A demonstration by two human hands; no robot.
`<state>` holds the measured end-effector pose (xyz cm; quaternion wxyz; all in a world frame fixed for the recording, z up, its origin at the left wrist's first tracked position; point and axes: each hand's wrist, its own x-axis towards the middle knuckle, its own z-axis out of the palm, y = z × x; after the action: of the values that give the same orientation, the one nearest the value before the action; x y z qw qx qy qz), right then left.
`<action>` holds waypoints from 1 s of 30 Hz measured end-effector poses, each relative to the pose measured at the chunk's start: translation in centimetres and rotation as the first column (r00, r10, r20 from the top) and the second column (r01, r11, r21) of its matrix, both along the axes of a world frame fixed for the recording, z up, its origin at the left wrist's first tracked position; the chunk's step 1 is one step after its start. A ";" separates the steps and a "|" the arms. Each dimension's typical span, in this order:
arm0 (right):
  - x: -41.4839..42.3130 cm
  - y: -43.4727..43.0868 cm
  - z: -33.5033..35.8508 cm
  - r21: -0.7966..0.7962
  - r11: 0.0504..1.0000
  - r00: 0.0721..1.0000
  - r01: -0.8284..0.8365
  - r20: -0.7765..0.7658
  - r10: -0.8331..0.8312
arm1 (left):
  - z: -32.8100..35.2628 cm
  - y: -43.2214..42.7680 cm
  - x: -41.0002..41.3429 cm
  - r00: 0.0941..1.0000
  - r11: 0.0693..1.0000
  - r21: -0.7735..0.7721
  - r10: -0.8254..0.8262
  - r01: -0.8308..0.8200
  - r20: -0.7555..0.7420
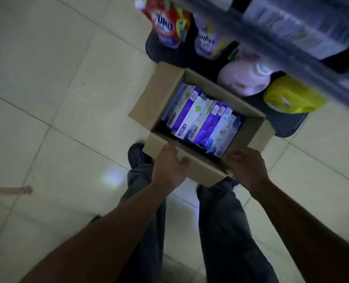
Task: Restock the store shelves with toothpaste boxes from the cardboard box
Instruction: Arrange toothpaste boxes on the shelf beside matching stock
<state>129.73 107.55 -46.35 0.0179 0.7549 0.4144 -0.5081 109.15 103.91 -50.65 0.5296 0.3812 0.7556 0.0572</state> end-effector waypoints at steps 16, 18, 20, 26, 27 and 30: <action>1.4 -1.7 -15.4 -0.095 0.968 0.967 0.234 -0.083 -0.242 | -21.5 9.3 1.8 0.961 0.973 -0.185 -0.179 0.140 -0.209; 1.9 -1.3 -15.6 -0.097 0.962 0.961 0.256 -0.083 -0.264 | -22.2 9.3 1.9 0.945 0.983 -0.149 -0.144 0.104 -0.293; 2.4 -0.8 -15.4 -0.100 0.966 0.965 0.240 -0.087 -0.249 | -22.0 9.3 1.8 0.922 0.989 -0.107 -0.132 0.099 -0.363; 2.4 2.4 -12.7 -0.119 0.947 0.941 0.298 -0.128 -0.312 | -17.5 8.2 1.0 0.976 0.993 -0.116 -0.060 0.036 -0.211; 2.5 3.0 -12.1 -0.124 0.937 0.929 0.328 -0.139 -0.344 | -16.2 7.7 0.9 0.982 0.995 -0.088 -0.055 0.040 -0.181; 3.1 4.9 -10.4 -0.114 0.868 0.844 0.483 -0.204 -0.497 | -12.4 5.3 1.1 0.998 1.000 0.019 -0.010 0.009 0.059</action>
<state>132.86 112.42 -56.72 -0.1380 0.7718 0.1924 -0.5902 110.21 109.20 -63.09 0.5485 0.3879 0.7372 0.0728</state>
